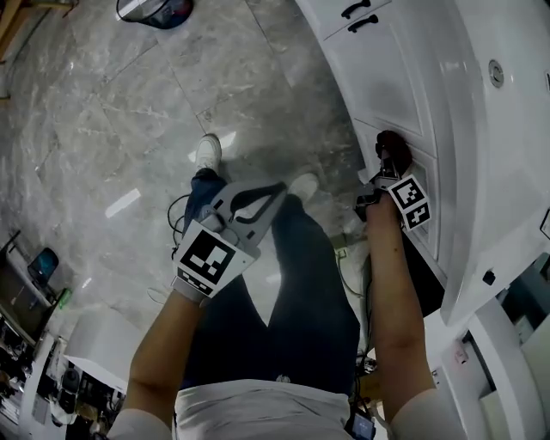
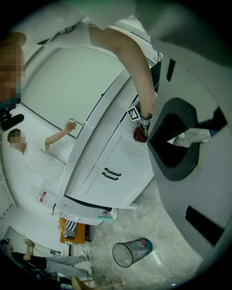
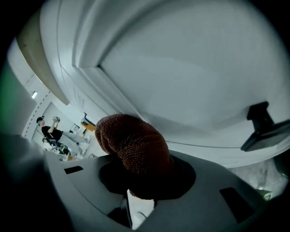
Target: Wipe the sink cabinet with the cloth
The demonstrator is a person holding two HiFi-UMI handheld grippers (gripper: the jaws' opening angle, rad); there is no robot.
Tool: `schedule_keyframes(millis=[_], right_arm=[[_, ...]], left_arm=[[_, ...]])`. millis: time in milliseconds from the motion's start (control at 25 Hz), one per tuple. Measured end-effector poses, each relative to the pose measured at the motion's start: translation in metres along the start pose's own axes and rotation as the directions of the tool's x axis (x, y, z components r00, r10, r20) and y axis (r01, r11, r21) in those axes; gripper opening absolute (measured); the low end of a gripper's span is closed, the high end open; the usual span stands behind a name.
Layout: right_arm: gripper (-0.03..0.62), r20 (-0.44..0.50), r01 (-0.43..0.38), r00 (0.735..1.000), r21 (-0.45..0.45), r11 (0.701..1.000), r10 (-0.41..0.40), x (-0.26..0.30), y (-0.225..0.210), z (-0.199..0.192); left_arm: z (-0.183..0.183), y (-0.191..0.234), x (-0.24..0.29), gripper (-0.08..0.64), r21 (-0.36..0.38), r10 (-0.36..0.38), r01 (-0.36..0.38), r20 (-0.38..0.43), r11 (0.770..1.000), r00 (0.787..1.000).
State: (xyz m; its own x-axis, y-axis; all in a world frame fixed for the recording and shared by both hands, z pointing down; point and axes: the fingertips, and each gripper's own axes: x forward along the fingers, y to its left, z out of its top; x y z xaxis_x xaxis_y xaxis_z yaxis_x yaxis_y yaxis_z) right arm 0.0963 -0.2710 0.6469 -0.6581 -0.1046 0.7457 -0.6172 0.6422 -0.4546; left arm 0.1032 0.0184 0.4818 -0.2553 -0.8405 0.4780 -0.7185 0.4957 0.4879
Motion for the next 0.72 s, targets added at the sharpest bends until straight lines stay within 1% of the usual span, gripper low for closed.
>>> schedule_keyframes(millis=[160, 200, 320, 480, 560, 720], right_arm=[[0.112, -0.036, 0.018, 0.999, -0.029, 0.999, -0.019, 0.016, -0.01, -0.012], [0.112, -0.041, 0.021, 0.999, -0.032, 0.999, -0.023, 0.019, -0.011, -0.014], [0.112, -0.055, 0.029, 0.998, -0.026, 0.999, -0.03, 0.027, -0.017, -0.02], [0.112, -0.064, 0.031, 0.997, -0.01, 0.999, -0.031, 0.036, -0.021, -0.027], [0.112, -0.069, 0.027, 0.997, -0.003, 1.0, -0.027, 0.039, -0.024, -0.03], [0.112, -0.069, 0.023, 0.997, -0.021, 1.0, -0.025, 0.042, -0.029, -0.034]], left_arm=[[-0.009, 0.0, -0.002, 0.012, -0.061, 0.028, -0.027, 0.014, 0.998, 1.0], [-0.01, 0.0, -0.002, 0.012, -0.065, 0.033, -0.032, 0.015, 0.997, 0.999], [-0.014, 0.0, -0.003, 0.012, -0.044, 0.044, -0.044, 0.003, 0.998, 0.999], [-0.013, 0.004, -0.004, 0.012, -0.042, 0.051, -0.051, 0.0, 0.998, 0.999], [-0.013, 0.004, -0.003, 0.012, -0.04, 0.048, -0.048, -0.008, 0.998, 0.999], [-0.013, 0.003, 0.0, 0.012, -0.024, 0.034, -0.034, -0.022, 0.999, 0.999]])
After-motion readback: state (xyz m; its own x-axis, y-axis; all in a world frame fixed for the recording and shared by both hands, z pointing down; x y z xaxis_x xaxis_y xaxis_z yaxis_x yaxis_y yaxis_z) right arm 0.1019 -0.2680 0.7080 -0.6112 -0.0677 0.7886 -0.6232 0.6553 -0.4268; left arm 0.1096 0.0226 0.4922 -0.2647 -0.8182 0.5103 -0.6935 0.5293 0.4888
